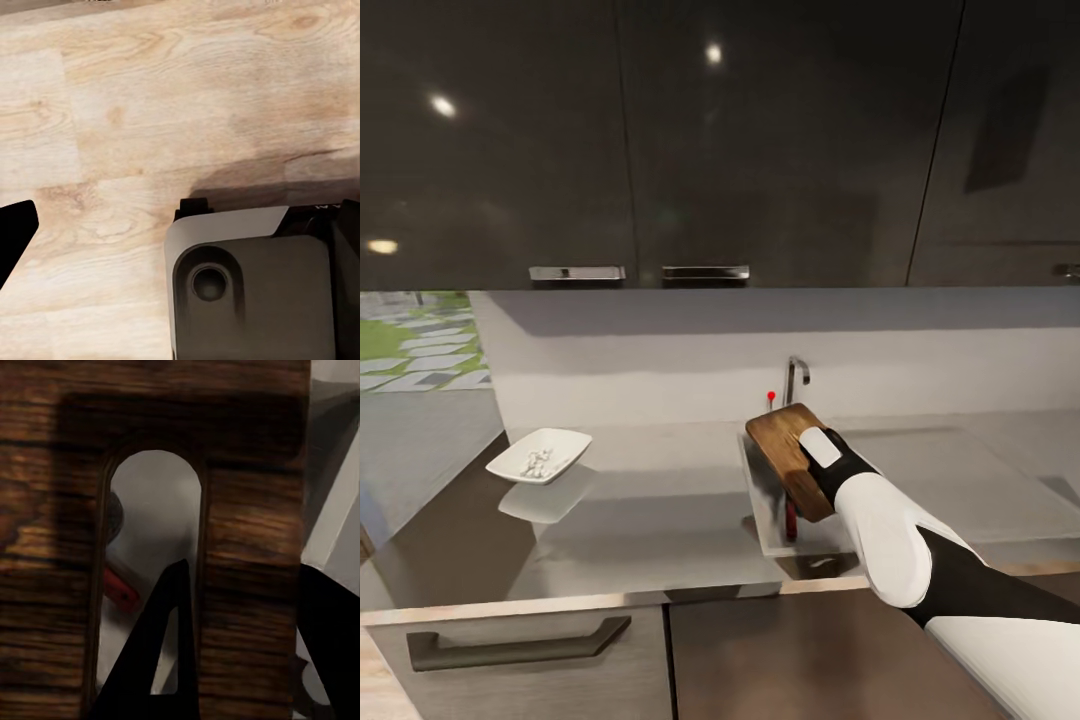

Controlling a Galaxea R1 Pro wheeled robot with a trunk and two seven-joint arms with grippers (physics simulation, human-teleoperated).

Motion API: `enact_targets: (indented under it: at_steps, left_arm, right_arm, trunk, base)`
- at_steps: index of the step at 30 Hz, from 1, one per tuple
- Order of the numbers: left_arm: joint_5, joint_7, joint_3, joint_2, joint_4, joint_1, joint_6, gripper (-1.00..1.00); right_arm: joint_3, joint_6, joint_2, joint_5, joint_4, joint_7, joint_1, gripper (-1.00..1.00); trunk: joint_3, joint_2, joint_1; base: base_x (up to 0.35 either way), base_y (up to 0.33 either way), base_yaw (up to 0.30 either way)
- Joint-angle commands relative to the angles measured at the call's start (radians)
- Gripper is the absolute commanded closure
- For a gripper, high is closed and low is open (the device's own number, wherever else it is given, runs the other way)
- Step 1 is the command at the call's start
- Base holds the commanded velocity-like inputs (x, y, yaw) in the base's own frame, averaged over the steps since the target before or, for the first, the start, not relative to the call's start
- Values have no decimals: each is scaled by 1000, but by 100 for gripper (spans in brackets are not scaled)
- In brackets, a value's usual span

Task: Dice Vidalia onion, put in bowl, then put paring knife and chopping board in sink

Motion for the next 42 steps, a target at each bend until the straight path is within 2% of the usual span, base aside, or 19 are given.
enact_targets:
  at_steps: [1, 8, 11, 14, 19, 24, 30, 37, 42]
  left_arm:
    - [10, 0, -9, -1, 4, -2, -7, -100]
    - [10, 0, -9, -1, 5, -2, -6, -100]
    - [10, 0, -8, 1, 5, -2, -6, -100]
    - [10, -1, -9, 1, 4, -2, -6, -100]
    - [10, -1, -9, 1, 5, -2, -6, -100]
    - [10, -1, -8, 1, 5, -2, -5, -100]
    - [10, -1, -9, 4, 5, -2, -5, -100]
    - [10, -1, -9, 3, 5, -2, -6, -100]
    - [10, -1, -9, 3, 5, -2, -6, -100]
  right_arm:
    - [5, -4, 0, -21, 0, -6, 0, 100]
    - [3, -77, 0, -62, 60, -7, 0, 100]
    - [3, -110, 0, -101, 85, -8, 0, 100]
    - [3, -123, 0, -116, 115, -13, 0, 100]
    - [3, -139, 0, -118, 130, -40, 3, 100]
    - [3, -198, 0, -119, 146, -55, 8, 100]
    - [3, -211, 0, -124, 149, -109, 9, 100]
    - [4, -202, 0, -127, 149, -109, 8, 100]
    - [6, -201, 0, -120, 150, -83, 8, 100]
  trunk:
    - [-2, -1, 0]
    - [-2, -1, 0]
    - [-2, -1, 0]
    - [-2, -1, 0]
    - [-2, -1, 0]
    - [-2, -1, 0]
    - [-2, -1, 0]
    - [-2, -1, 0]
    - [-2, -1, 0]
  base:
    - [132, -68, 8]
    - [200, -62, 2]
    - [60, -6, 0]
    - [15, -2, 0]
    - [2, 0, 0]
    - [0, 0, 0]
    - [0, 0, 0]
    - [0, 0, 0]
    - [0, 0, 0]
